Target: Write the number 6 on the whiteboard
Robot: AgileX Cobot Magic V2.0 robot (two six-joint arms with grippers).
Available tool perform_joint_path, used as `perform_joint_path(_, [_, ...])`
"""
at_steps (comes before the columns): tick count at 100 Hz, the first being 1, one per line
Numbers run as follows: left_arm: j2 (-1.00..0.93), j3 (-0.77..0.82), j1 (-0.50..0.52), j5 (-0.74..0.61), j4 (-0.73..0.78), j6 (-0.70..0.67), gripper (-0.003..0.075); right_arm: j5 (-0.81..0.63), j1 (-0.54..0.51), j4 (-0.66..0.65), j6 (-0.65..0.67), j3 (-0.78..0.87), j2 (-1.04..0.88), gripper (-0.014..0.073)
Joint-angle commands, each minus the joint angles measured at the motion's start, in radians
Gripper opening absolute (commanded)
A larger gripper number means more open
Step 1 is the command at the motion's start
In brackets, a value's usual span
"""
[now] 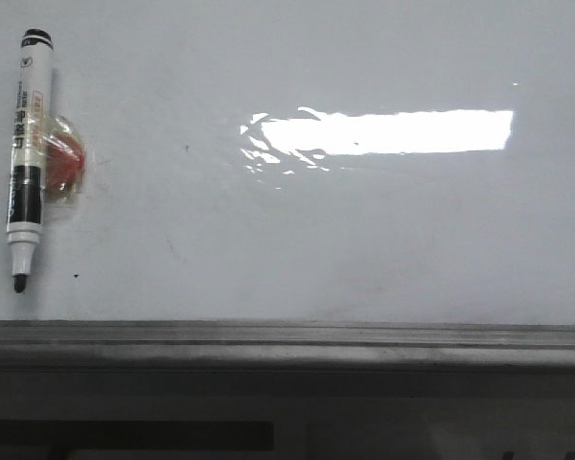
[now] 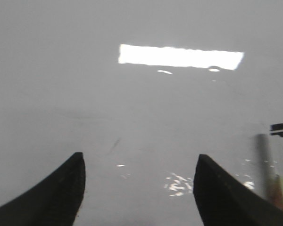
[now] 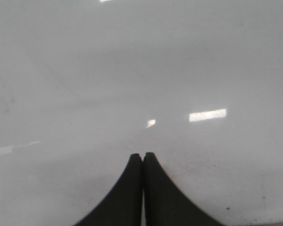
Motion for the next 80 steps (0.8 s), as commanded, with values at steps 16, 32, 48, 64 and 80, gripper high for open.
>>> perform_joint_path(16, [0.015, -0.026, -0.242, -0.097, -0.011, 0.027, 0.0462, -0.079, -0.005, -0.005, -0.004, -0.027, 0.015, -0.0053])
perform_joint_path(32, [0.036, -0.010, -0.411, -0.082, -0.009, 0.026, 0.0456, -0.079, -0.005, -0.005, -0.004, -0.027, 0.015, -0.0053])
perform_joint_path(48, [0.046, -0.005, -0.522, -0.176, -0.009, 0.026, 0.0417, -0.079, -0.005, -0.005, -0.004, -0.027, 0.015, -0.0053])
perform_joint_path(64, [0.052, -0.005, -0.561, -0.284, -0.009, 0.026, 0.0359, -0.079, -0.005, -0.005, -0.004, -0.027, 0.015, -0.0053])
perform_joint_path(80, [0.119, -0.005, -0.561, -0.253, -0.009, 0.026, 0.0364, -0.079, -0.005, 0.000, -0.004, -0.027, 0.015, -0.0053])
